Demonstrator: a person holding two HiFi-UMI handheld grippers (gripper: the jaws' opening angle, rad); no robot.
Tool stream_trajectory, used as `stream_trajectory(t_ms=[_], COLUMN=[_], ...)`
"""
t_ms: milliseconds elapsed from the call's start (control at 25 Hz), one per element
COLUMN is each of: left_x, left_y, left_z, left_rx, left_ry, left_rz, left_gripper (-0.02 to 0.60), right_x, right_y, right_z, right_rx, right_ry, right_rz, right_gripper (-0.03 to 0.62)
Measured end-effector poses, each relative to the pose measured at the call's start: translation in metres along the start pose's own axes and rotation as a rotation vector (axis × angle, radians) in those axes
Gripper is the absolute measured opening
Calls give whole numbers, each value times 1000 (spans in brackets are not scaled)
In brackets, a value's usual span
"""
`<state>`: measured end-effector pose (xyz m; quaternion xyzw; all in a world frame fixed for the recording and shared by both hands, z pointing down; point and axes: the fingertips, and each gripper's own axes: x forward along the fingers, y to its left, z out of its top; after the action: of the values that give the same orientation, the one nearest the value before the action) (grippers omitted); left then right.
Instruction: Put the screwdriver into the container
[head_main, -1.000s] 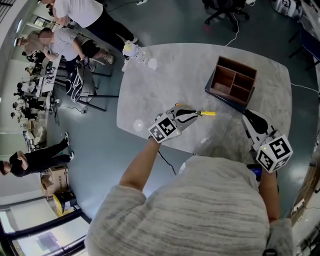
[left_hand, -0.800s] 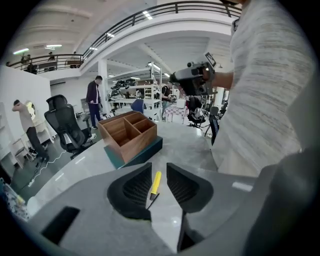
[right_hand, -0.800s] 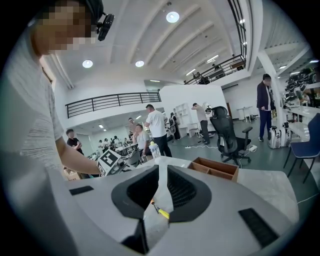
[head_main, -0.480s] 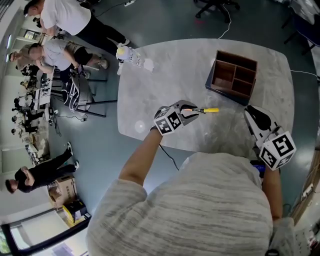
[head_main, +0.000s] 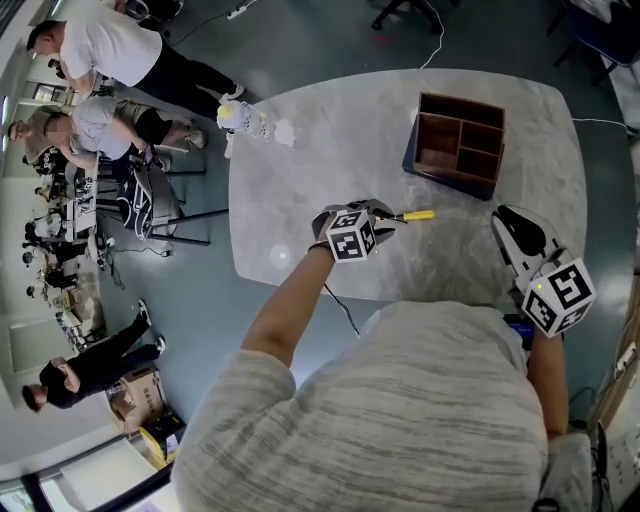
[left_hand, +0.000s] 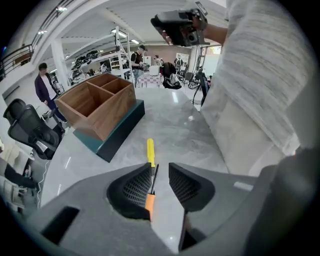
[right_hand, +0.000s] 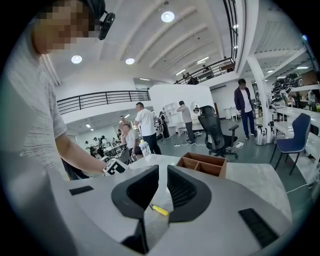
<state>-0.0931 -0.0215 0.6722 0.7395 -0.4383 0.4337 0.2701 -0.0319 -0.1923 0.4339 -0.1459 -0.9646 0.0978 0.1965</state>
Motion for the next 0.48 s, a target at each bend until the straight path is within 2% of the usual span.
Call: stream_trajectory(t_ms=[320,480], left_x=[26,38], left_y=[-3,-7], left_z=[-4,-8], left_rx=[76,75], left_ry=[93,131], left_rz=[-52,-71], left_gripper=[109,109], right_x=[-4,-6], right_y=[-10,-12], right_z=[-6,-7], right_rx=[16,19], right_ry=[-4,-5], right_rz=[-35,-41], right_gripper=[15,15])
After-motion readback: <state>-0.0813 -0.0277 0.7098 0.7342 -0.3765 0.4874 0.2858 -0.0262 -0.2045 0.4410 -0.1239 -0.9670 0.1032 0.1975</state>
